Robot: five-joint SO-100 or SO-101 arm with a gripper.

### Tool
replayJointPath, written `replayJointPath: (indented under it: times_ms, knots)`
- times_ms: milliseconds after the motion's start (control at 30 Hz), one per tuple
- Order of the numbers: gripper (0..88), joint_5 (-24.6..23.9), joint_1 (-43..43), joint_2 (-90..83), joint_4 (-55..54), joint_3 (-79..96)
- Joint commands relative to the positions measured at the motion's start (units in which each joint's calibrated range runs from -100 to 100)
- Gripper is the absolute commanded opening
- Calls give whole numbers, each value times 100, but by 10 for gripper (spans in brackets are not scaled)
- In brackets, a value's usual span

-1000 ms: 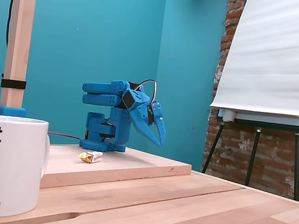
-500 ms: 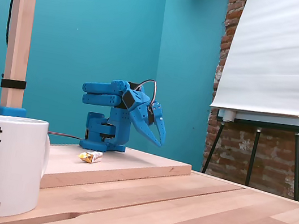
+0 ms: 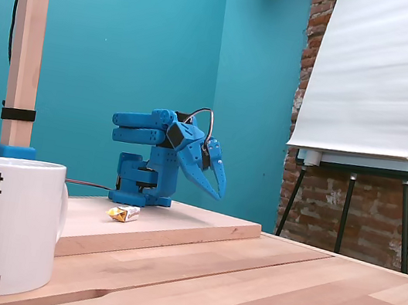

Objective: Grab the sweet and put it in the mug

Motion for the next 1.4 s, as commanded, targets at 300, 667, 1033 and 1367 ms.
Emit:
replayJointPath:
  times_ms: [300, 667, 1033, 1367]
  knots:
    - [0, -29, -345, -52, 7, -44]
    - [0, -283, 541, 163, 24, -2025]
    - [0, -689, 1441, 2641, 749, -2631]
    - [0, -689, 1739, 4053, 1241, -3835]
